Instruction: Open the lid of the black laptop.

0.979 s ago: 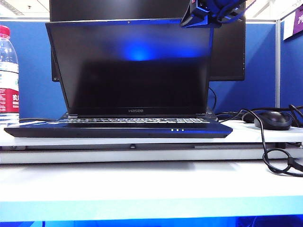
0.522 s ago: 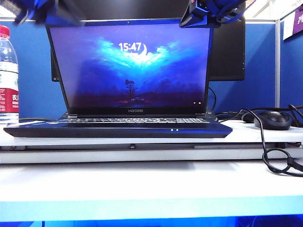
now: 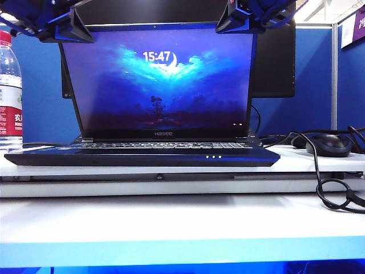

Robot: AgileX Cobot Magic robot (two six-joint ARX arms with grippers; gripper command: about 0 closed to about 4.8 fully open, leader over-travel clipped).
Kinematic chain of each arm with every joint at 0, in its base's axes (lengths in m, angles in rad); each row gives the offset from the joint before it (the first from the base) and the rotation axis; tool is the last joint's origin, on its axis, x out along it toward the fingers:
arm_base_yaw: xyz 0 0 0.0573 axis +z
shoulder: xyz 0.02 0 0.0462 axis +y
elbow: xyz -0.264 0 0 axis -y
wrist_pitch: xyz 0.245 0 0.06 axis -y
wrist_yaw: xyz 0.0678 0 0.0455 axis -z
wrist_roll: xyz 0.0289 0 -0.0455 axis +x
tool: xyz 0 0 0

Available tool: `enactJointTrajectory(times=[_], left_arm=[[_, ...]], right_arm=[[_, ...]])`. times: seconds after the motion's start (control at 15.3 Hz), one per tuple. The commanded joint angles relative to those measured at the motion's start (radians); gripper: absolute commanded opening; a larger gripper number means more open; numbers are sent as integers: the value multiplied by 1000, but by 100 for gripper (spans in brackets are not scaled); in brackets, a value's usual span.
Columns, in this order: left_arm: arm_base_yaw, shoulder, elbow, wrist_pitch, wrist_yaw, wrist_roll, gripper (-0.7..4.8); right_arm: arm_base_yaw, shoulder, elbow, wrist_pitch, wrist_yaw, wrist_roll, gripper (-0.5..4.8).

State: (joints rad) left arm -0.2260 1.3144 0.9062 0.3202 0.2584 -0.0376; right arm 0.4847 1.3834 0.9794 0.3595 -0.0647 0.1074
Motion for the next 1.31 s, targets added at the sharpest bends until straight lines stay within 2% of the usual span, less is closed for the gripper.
enactJointTrajectory(times=[0.07, 0.39, 0.59, 0.85, 1.04, 1.18, 1.31], left_arm=[[0, -4, 3, 86, -11, -3, -4], [0, 21, 3, 170, -11, -4, -4], [0, 45, 13, 194, -12, -4, -4], [12, 106, 93, 195, -11, -4, -4], [12, 155, 148, 183, -10, -5, -5], [12, 194, 167, 191, -8, -46, -4], [12, 224, 175, 194, -9, -48, -4]], right_arm=[[-4, -11, 22, 86, 17, -5, -1], [-4, 26, 31, 131, 18, -7, -1], [-5, 71, 92, 132, 18, -8, -1], [-20, 140, 160, 132, 18, -15, -1], [-70, 164, 170, 139, 4, -14, -1], [-92, 185, 190, 139, -10, -14, -1], [-107, 210, 215, 139, -21, -14, -1]])
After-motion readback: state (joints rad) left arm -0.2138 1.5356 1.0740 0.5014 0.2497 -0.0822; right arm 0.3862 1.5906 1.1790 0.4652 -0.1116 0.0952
